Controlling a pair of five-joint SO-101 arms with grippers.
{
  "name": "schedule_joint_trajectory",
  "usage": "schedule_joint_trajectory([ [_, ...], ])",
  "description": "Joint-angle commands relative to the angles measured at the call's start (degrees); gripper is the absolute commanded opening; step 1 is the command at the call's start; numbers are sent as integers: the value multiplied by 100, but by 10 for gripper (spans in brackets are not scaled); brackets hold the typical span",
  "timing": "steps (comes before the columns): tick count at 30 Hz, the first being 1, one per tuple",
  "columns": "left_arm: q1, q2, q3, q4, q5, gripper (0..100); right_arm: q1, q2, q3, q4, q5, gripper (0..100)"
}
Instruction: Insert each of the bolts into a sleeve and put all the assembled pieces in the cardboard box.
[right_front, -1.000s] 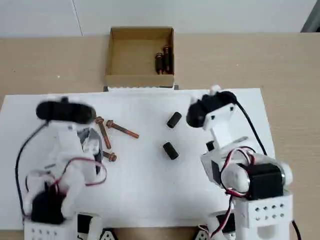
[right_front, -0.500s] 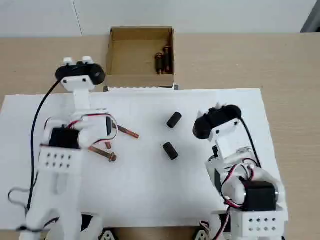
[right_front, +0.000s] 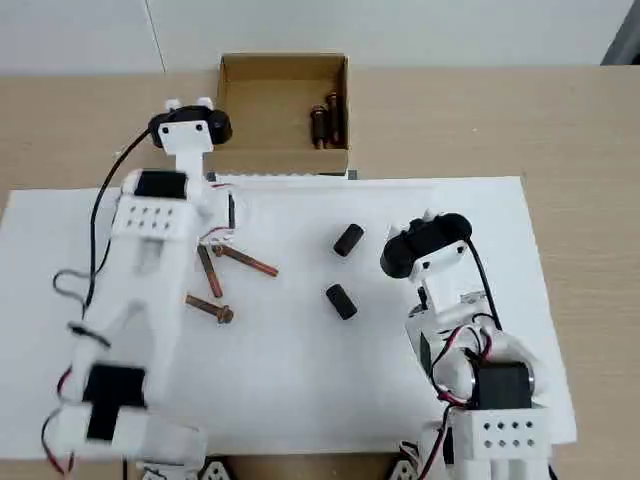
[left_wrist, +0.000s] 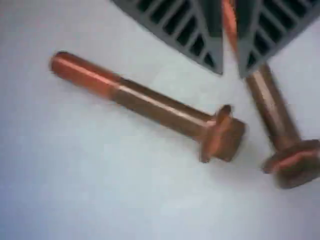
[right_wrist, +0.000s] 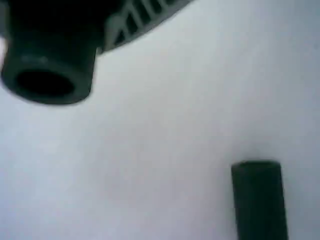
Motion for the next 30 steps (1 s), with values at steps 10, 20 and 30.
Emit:
schedule_joint_trajectory([
  [10, -519, 2013, -2642, 1477, -255, 8, 31, -22, 167, -374, 9, 4],
  [20, -70, 2040, -2510, 1521, -281, 93, 31, -22, 167, -374, 9, 4],
  [30, -79, 1978, -2009, 1521, -264, 93, 57, -22, 167, -374, 9, 4],
])
